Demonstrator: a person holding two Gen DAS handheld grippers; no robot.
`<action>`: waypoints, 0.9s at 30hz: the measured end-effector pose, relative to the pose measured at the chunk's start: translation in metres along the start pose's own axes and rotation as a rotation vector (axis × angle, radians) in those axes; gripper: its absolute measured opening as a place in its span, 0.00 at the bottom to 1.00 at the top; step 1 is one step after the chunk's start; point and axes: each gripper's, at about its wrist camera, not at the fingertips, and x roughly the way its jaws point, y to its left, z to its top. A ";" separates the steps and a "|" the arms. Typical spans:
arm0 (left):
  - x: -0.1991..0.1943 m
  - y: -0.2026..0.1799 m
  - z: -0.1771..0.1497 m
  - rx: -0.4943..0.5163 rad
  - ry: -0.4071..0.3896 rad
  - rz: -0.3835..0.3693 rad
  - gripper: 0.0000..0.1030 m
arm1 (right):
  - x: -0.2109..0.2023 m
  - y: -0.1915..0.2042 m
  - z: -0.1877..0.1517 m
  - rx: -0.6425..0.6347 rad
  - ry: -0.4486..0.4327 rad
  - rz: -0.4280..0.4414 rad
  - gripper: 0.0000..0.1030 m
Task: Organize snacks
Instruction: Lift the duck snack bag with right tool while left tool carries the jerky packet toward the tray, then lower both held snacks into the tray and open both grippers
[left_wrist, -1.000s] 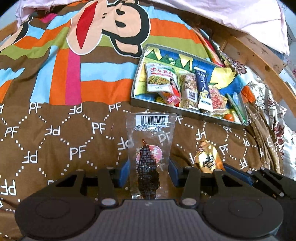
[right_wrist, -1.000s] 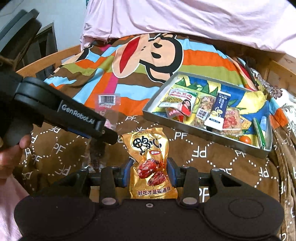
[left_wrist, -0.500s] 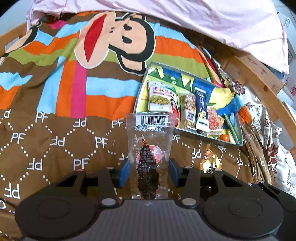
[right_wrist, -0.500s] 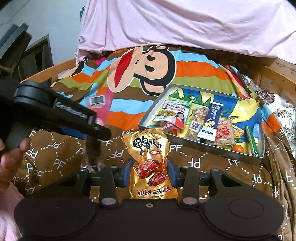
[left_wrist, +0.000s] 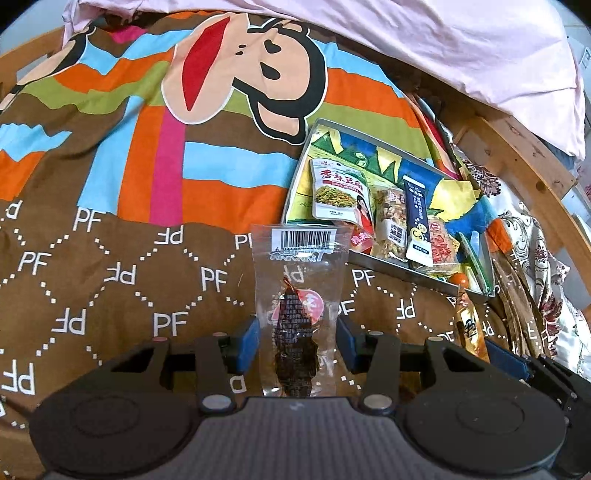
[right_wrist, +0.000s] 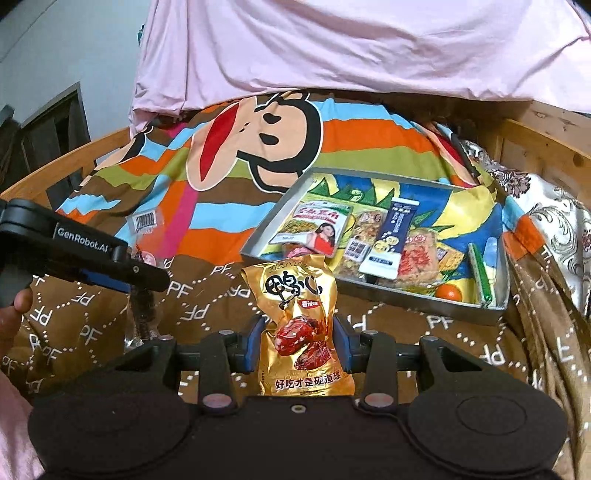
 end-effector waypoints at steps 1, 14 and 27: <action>0.002 0.000 0.001 0.001 -0.001 -0.012 0.48 | 0.000 -0.004 0.002 -0.010 -0.007 0.000 0.41; 0.029 -0.021 0.031 0.010 -0.053 -0.099 0.48 | 0.024 -0.057 0.028 -0.107 -0.075 -0.063 0.41; 0.093 -0.090 0.100 0.023 -0.035 -0.168 0.48 | 0.080 -0.128 0.054 0.078 -0.163 -0.144 0.41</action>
